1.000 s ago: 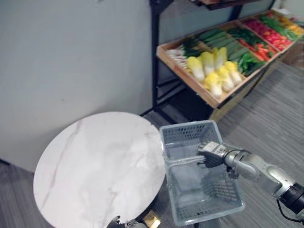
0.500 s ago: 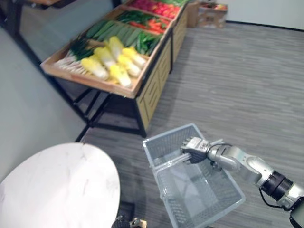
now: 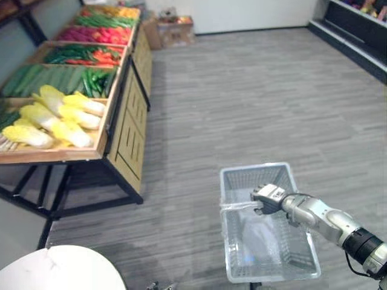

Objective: Pick vegetable in the basket

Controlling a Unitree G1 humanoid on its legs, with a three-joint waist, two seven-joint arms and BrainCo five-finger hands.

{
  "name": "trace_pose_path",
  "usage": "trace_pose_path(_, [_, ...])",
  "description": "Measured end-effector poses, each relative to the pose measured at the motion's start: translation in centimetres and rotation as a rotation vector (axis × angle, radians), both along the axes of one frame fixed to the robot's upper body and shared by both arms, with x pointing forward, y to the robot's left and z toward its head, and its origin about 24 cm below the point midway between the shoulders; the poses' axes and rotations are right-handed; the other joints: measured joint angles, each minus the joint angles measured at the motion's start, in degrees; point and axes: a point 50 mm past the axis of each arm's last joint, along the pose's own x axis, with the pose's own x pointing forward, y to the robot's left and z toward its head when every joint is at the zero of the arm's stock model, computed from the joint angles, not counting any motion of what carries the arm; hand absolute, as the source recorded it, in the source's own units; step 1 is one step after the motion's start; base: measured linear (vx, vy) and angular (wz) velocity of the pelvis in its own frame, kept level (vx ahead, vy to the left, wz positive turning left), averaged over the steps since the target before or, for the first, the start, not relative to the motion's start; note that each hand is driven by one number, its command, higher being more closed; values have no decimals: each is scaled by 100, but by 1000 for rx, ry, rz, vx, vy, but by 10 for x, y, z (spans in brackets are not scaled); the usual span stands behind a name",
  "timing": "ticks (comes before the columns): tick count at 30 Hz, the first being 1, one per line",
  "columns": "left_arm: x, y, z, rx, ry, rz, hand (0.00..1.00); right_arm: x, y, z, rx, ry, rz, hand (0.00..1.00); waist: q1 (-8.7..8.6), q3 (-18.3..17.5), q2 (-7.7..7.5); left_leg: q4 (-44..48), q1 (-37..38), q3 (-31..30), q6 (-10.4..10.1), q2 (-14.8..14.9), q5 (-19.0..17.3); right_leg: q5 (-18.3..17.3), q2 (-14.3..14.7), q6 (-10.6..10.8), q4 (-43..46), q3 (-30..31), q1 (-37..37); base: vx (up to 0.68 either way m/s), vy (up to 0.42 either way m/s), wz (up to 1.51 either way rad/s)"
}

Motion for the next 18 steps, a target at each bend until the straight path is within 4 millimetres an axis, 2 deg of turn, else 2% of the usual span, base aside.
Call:
trace_pose_path(2, [3, -4, 0, -5, -2, -24, 0, 0, -11, 2, -8, -18, -44, 100, 5, 24, 80, -467, 75, 22, 2, -86, -11, 132, -11, 69, -83, 35, -169, -41, 107, -9])
trace_pose_path(5, [4, -4, 0, 4, 0, -53, 0, -15, -28, -12, 4, 25, -120, 100, 16, 33, 53, -770, 341, 123, 73, -139, -27, 147, -10, 89, 0, 103, -162, -18, 56, -20])
trace_pose_path(8, [7, -4, 1, 9, -3, -78, 0, -24, -36, -11, 35, 16, -164, 100, -22, 47, 31, -788, 389, 177, 304, -205, -190, 87, 3, 103, 418, 242, -463, -44, 57, -38])
trace_pose_path(9, [11, -2, 2, 16, -8, -97, 0, -29, -37, -12, 55, 6, -181, 100, -26, 93, -26, -846, 485, 248, 463, -279, -341, -58, 5, 69, 899, 310, -713, -82, 69, -47])
trace_pose_path(11, [11, 3, 3, 25, -7, -107, 0, -38, -32, -12, 88, -3, -181, 100, -71, 164, -152, -803, 569, 282, 474, -324, -437, -126, -14, -30, 1261, 295, -772, -125, 24, -27])
trace_pose_path(12, [11, 5, 3, 30, -5, -112, 0, -40, -29, -10, 99, -16, -171, 100, -112, 149, -194, -753, 579, 278, 480, -340, -456, -146, -40, -27, 1280, 265, -756, -122, 9, -7])
trace_pose_path(14, [10, 10, 4, 37, 2, -122, 0, -47, -19, -4, 153, -40, -142, 100, -162, 141, -382, -617, 540, 271, 498, -374, -513, -257, -106, -85, 1042, 144, -629, -99, 9, -5])
trace_pose_path(15, [10, 16, 5, 48, 4, -125, 0, -52, -18, -8, 178, -30, -159, 100, -187, 91, -467, -596, 478, 195, 498, -371, -509, -189, -112, -90, 848, 64, -591, -80, 0, 4])
trace_pose_path(18, [11, 17, 5, 49, 4, -124, 0, -57, -24, -13, 182, -10, -198, 100, -172, 56, -497, -542, 350, 57, 501, -367, -505, -64, -130, -69, 611, -48, -519, 0, 2, 18])
